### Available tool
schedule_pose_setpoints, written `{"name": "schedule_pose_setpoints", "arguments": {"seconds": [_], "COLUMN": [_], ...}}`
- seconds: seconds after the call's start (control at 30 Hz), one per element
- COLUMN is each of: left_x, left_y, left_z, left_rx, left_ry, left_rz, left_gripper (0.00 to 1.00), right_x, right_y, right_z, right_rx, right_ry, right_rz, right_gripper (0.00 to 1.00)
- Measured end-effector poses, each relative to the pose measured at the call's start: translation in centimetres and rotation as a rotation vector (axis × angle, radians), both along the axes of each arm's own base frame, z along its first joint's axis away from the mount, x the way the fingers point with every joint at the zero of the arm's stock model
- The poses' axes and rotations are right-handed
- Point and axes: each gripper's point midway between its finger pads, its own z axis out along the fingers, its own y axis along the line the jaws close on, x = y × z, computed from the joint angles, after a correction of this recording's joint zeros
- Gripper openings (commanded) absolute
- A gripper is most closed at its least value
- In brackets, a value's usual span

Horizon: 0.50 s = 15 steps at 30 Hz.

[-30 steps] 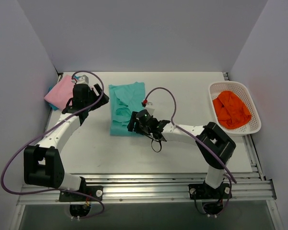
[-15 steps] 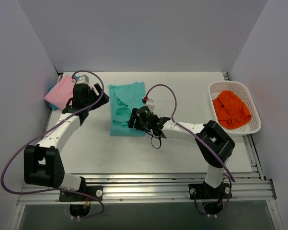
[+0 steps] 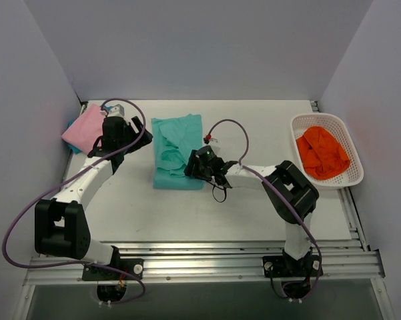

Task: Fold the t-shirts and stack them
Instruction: Fold the tshirt

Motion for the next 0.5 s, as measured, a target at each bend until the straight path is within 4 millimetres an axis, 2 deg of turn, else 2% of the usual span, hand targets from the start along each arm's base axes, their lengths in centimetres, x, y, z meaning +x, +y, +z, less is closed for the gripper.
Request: {"name": "schedule_pose_setpoints", "arguments": {"seconds": [0.13,0.23,0.3,0.33,0.5], "left_x": [0.0,0.0,0.1,0.2,0.4], "left_y": [0.0,0.0,0.0,0.0,-0.1], "left_z": [0.0,-0.1,-0.2,-0.3,-1.3], "left_rx": [0.0,0.0,0.0,0.0,0.004], "left_ry": [-0.001,-0.002,0.0,0.001,0.024], "left_rz": [0.0,0.0,0.0,0.0,0.0], "left_gripper": [0.83,0.83,0.83,0.83,0.83], "right_x": [0.5,0.7,0.7,0.8,0.7], "right_y": [-0.6,-0.6,-0.4,-0.4,-0.3], "right_z": [-1.3,-1.4,-1.2,-1.1,-1.1], "right_rx": [-0.005,0.008,0.02,0.024,0.031], "right_ry": [0.022,0.028,0.028,0.028,0.032], "right_rz": [-0.011,-0.007,0.0,0.001,0.01], "right_gripper": [0.29,0.19,0.16,0.12,0.1]}}
